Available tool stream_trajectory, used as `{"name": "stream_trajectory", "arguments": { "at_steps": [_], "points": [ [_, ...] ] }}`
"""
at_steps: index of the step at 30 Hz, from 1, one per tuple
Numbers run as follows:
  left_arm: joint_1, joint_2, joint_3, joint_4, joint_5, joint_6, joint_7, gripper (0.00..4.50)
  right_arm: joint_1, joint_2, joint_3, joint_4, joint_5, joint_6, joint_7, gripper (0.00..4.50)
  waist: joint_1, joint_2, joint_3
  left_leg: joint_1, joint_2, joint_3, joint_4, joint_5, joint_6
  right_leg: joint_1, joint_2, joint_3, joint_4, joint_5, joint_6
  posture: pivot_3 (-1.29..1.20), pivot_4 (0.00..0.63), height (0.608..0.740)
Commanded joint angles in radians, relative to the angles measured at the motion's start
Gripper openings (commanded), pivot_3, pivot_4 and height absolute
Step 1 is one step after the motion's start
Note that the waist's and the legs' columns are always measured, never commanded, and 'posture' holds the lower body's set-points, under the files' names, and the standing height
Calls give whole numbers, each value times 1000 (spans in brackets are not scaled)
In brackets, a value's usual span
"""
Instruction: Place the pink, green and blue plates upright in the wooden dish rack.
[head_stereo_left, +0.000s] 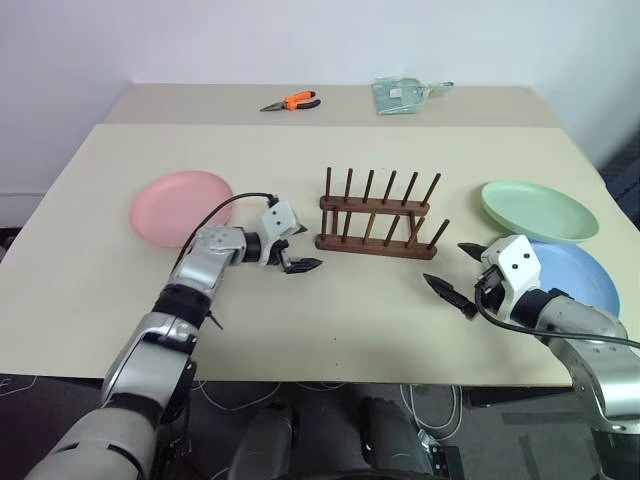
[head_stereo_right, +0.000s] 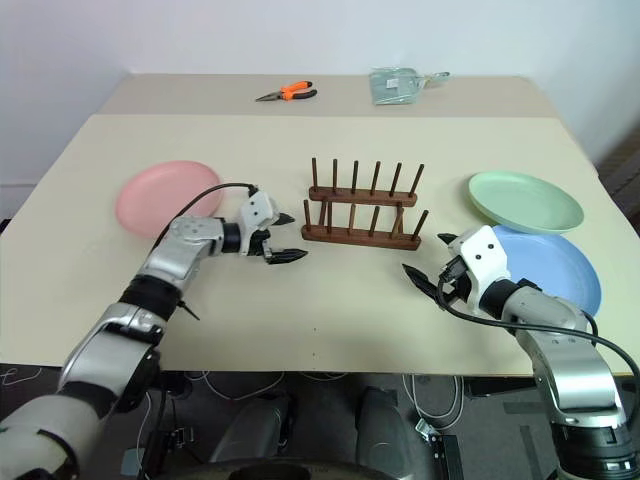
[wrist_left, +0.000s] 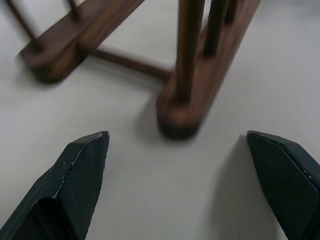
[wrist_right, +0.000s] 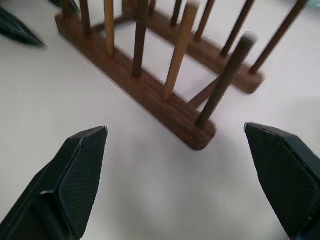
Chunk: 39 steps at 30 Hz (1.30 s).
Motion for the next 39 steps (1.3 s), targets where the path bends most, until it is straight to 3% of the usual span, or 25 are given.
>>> {"name": "stream_trajectory", "arguments": {
  "at_steps": [1,3,7,8,9,16,21,27,28,30,33,36,37,39],
  "points": [
    [-69,-58,-31,158,74,-44,38,3968,35,-1,-68,-94,7,23,-37,4500,2,0,0,0,0,0,0,0,0,0,0,0,0,0,0,0,150,740],
    [-84,-78,-19,188,69,-60,19,3162,50,-1,-76,-110,4,29,-46,4500,0,-1,0,0,-1,0,1,0,0,1,-1,0,0,-1,1,0,150,740],
    [-74,-81,-9,188,69,-93,-19,1134,71,-5,-86,-117,0,24,-44,4500,-2,-1,0,1,0,0,1,0,1,2,-1,0,0,0,2,0,150,740],
    [-70,-79,-5,184,68,-99,-26,811,75,-6,-87,-118,-1,23,-44,4500,-3,-1,0,1,0,0,1,0,1,2,-1,0,0,0,2,0,150,740],
    [-51,-75,-1,153,56,-105,-54,771,81,-14,-89,-111,-6,17,-37,4500,-4,-1,0,1,0,0,1,0,1,2,-1,0,0,0,2,0,150,740],
    [172,28,-25,-337,-25,-39,-252,771,187,-107,-160,-95,9,16,75,4500,-4,0,0,0,0,0,-1,-1,1,0,-1,1,0,1,-1,0,150,740],
    [229,80,-40,-440,4,6,-243,771,218,-128,-181,-83,7,14,113,4500,-2,0,0,0,0,0,0,-1,1,1,-1,1,0,0,1,0,150,740],
    [260,123,-35,-443,44,51,-162,3659,247,-135,-177,-101,0,13,145,4500,-2,0,0,0,1,0,0,-1,1,1,-1,0,0,0,2,0,150,740],
    [280,143,-26,-471,34,78,-165,3725,253,-136,-171,-113,9,23,154,3966,-5,0,0,0,1,0,0,-1,1,1,-1,0,0,0,1,0,150,740],
    [351,202,0,-585,-34,181,-213,3423,261,-139,-134,-142,13,35,167,3245,-13,1,-1,1,1,1,-1,-1,1,1,0,1,0,0,1,0,150,740],
    [454,280,13,-772,-107,325,-253,2070,232,-122,-50,-162,1,47,148,1687,-31,1,-1,2,3,1,-2,-1,1,0,1,1,1,-1,1,0,150,740],
    [537,272,18,-942,-165,456,-188,486,185,-89,58,-135,-57,36,94,77,-27,3,-3,2,4,0,-1,-1,1,1,1,1,1,-3,-3,0,150,740],
    [559,250,17,-981,-168,480,-148,46,167,-82,89,-113,-93,22,70,0,-23,4,-3,2,4,0,-1,-1,1,1,-1,1,1,-3,-3,0,150,740],
    [581,201,-1,-1012,-140,516,-57,46,129,-67,136,-82,-139,16,30,0,-7,4,-3,1,3,0,0,-1,1,1,-2,1,0,-4,-2,0,150,740]
  ]
}}
